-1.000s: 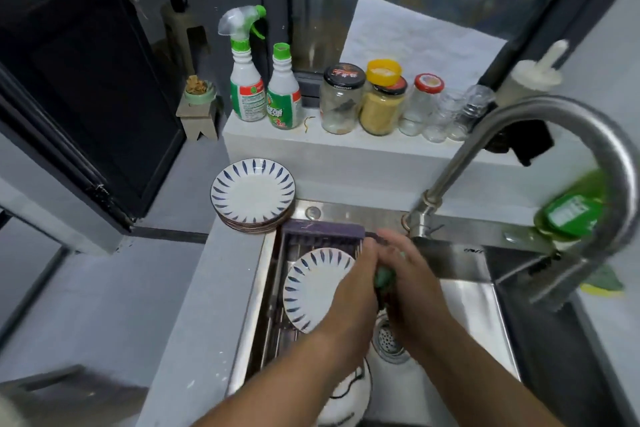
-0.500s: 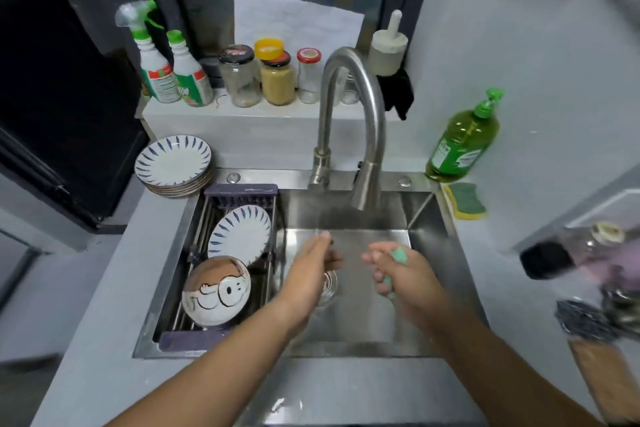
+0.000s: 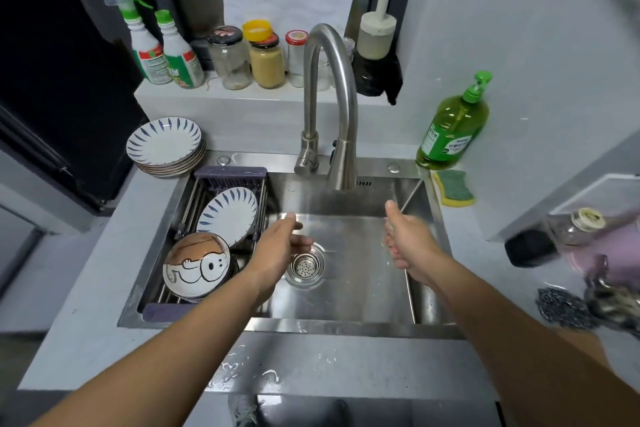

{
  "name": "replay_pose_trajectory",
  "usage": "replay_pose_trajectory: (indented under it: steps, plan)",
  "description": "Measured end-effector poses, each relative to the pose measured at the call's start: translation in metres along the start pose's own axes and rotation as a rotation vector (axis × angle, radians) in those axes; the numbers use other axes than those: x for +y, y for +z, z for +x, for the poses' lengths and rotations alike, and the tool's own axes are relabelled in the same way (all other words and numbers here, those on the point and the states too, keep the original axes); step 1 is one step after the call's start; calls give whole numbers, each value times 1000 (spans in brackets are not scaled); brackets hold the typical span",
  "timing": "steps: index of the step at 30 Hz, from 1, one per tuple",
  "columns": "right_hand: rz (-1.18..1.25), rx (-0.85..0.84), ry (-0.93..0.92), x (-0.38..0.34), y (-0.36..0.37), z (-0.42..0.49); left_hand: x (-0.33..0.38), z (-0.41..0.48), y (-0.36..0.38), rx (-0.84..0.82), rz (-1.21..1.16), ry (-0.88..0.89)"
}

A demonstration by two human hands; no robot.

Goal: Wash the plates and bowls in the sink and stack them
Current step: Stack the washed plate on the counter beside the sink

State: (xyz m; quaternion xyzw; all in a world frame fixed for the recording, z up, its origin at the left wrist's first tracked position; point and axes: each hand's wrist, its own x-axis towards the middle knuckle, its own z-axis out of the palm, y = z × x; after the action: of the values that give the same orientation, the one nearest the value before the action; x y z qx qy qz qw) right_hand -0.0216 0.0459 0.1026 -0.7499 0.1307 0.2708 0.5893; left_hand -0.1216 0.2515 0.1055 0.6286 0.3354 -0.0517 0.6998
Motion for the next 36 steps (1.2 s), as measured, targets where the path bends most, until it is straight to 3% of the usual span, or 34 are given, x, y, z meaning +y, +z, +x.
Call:
replay_pose_trajectory:
  steps: [7, 15, 18, 24, 30, 36]
  plan:
    - [-23, 29, -9, 14, 4, 19, 1, 7, -3, -25, -9, 8]
    - [-75, 227, 40, 33, 21, 37, 18, 23, -21, -53, -25, 38]
    - [-41, 150, 76, 33, 36, 31, 24, 34, -33, -62, -3, 53]
    - [-177, -58, -19, 15, 92, 24, 45, 54, -86, 27, 68, 87]
    - [-239, -140, -100, -12, 170, 51, 27, 106, -170, 202, 184, -35]
    - [-394, -140, -217, -31, 244, 99, 0, 140, -209, 125, 194, -333]
